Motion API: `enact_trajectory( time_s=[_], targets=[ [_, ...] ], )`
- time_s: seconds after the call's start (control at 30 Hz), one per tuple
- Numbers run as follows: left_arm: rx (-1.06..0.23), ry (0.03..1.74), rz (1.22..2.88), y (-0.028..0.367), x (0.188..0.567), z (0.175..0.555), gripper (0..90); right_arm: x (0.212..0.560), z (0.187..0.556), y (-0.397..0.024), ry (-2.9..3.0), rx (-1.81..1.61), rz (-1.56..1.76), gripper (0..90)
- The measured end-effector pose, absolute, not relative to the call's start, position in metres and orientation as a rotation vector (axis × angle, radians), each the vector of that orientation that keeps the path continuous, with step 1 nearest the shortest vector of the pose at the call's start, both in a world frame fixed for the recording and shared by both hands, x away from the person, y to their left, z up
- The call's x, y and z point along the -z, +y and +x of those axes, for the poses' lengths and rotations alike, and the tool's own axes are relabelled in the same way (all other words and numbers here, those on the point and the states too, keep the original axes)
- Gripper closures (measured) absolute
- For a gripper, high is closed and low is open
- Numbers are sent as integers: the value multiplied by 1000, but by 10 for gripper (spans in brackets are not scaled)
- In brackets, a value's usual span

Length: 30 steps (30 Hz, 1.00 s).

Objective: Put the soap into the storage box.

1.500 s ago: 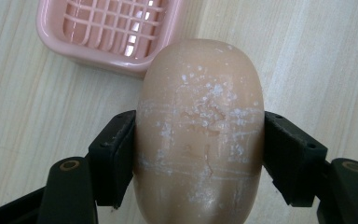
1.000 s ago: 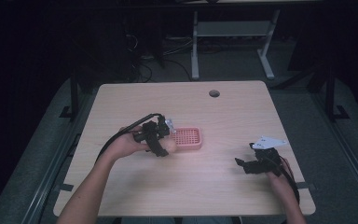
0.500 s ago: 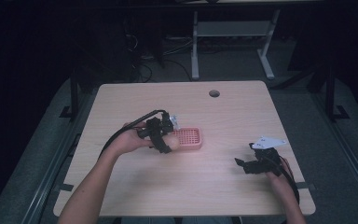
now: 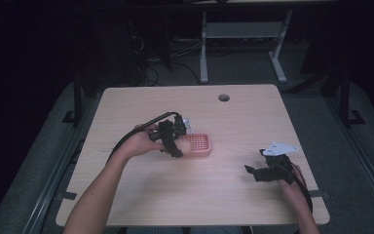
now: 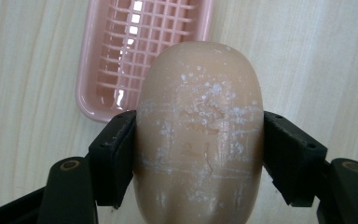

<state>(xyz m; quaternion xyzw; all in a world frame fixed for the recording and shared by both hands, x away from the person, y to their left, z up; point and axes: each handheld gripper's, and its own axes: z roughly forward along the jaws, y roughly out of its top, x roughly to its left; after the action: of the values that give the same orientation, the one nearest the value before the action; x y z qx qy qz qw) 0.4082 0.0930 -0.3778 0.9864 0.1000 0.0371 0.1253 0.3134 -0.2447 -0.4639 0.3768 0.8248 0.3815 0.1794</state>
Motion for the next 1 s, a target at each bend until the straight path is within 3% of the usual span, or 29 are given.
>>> enact_trajectory(
  time_s=[1.0],
  targets=[
    [-100,253,2908,52,378,440,316,463,314,-246,2316,-1099,1067,139]
  ],
)
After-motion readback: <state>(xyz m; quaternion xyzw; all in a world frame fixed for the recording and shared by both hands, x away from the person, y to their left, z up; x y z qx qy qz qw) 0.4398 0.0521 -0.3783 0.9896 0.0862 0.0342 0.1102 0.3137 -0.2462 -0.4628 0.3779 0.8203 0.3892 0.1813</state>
